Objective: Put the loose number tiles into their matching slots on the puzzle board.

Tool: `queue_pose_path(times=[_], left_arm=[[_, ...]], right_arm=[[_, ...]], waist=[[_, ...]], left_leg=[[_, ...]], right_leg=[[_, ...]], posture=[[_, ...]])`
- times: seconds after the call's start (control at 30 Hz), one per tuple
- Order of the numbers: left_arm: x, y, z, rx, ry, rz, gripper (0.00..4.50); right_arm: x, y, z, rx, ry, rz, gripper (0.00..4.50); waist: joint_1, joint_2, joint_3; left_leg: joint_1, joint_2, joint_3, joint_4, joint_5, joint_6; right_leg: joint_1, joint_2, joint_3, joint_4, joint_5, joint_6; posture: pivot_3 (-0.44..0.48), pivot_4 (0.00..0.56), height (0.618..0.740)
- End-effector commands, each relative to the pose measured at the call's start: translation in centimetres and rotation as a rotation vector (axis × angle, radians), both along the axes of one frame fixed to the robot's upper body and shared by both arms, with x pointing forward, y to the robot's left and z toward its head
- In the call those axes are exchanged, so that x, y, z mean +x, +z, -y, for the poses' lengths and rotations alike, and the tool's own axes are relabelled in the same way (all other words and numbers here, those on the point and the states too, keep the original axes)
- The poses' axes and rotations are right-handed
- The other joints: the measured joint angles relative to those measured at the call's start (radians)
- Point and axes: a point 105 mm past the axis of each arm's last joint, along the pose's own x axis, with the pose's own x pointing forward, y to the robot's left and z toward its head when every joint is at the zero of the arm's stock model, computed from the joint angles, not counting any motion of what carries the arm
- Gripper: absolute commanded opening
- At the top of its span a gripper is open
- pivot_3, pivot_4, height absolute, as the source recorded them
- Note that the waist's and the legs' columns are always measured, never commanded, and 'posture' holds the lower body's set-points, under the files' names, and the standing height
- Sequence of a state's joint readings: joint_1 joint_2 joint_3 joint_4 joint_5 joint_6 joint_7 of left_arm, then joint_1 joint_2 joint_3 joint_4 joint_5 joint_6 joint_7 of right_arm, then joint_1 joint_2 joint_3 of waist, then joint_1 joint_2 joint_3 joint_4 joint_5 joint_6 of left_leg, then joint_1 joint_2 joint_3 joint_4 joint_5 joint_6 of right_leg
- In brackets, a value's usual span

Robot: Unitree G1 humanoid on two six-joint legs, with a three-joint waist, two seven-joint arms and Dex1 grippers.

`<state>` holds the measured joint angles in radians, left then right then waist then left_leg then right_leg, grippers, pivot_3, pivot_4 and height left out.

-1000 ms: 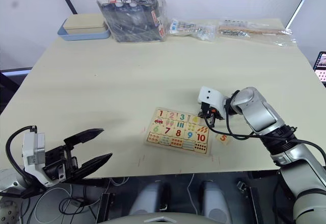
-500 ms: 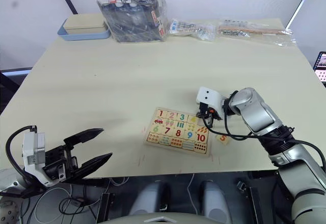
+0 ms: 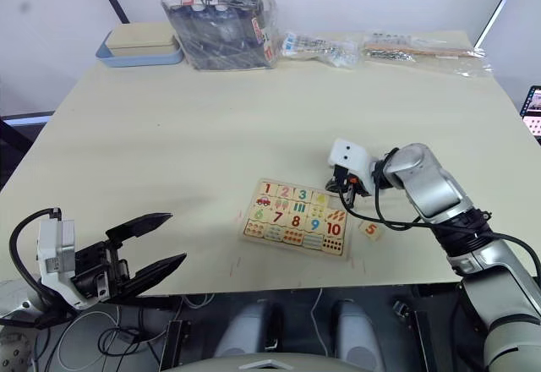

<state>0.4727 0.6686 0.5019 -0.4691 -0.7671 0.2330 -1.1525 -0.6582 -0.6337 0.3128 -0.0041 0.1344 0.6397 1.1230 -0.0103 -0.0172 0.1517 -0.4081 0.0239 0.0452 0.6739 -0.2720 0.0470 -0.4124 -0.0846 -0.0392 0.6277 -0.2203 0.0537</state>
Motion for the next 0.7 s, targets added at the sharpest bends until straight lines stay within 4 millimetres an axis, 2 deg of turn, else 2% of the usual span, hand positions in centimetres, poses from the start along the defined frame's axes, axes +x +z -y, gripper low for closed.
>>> queue_pose_path(times=[0.03,0.13,0.27,0.37,0.43,0.47,0.57,0.7], left_arm=[[-0.1,0.4,0.0,0.006,0.005,0.034,4.50],[-0.2,0.0,-0.1,-0.002,0.024,0.030,4.50],[-0.4,-0.6,-0.4,-0.011,0.052,0.024,4.50],[-0.6,-0.9,-0.6,-0.019,0.077,0.020,4.50],[-0.9,-1.2,-0.9,-0.018,0.093,0.012,4.50],[-1.0,-1.3,-1.1,-0.018,0.100,0.009,4.50],[-1.4,-1.8,-1.9,-0.013,0.139,-0.003,4.50],[-1.8,-2.7,-3.2,-0.020,0.205,-0.022,4.50]], right_arm=[[-0.8,3.2,0.6,0.222,0.031,0.117,0.03],[-2.3,3.9,2.4,0.394,0.038,0.203,0.03],[-4.6,2.7,4.7,0.431,0.049,0.075,0.03],[-5.4,2.1,6.4,0.444,0.005,0.062,1.39],[-6.1,1.8,7.7,0.451,-0.032,0.064,2.48],[-6.5,1.6,8.2,0.446,-0.047,0.067,3.20],[-7.6,0.9,10.4,0.434,-0.121,0.075,4.39],[-9.0,0.0,13.1,0.415,-0.228,0.083,4.39]], waist=[[0.001,0.000,0.000],[0.006,0.000,0.000],[0.006,0.000,0.000],[0.006,0.000,0.000],[0.006,0.000,0.000],[0.006,0.000,0.000],[0.006,0.000,0.000],[0.012,0.000,0.000]], left_leg=[[0.000,0.000,0.000,0.000,0.000,0.000],[0.000,0.000,-0.001,0.000,0.000,0.000],[0.002,0.000,0.001,0.000,0.000,0.001],[0.010,0.001,0.001,0.000,-0.001,0.001],[0.011,0.003,0.001,0.000,-0.001,0.001],[0.011,0.004,0.002,0.000,-0.001,0.001],[0.011,0.005,0.002,0.000,-0.001,0.001],[0.011,0.005,0.003,0.000,-0.001,0.001]], right_leg=[[0.000,0.000,0.000,0.000,0.000,0.000],[0.002,0.000,0.000,-0.001,0.000,0.000],[0.003,0.000,0.001,-0.001,0.000,0.000],[0.009,0.000,0.001,0.000,-0.003,-0.004],[0.009,0.000,0.001,0.000,-0.003,-0.004],[0.009,0.001,0.002,0.000,-0.003,-0.004],[0.009,0.001,0.003,0.000,-0.002,-0.004],[0.009,0.001,0.003,0.000,-0.003,-0.004]], posture=[[0.000,0.150,0.740],[0.000,0.150,0.740],[0.000,0.150,0.740],[0.000,0.150,0.740],[0.000,0.150,0.740],[0.000,0.150,0.740],[0.000,0.150,0.740],[0.000,0.150,0.740]])
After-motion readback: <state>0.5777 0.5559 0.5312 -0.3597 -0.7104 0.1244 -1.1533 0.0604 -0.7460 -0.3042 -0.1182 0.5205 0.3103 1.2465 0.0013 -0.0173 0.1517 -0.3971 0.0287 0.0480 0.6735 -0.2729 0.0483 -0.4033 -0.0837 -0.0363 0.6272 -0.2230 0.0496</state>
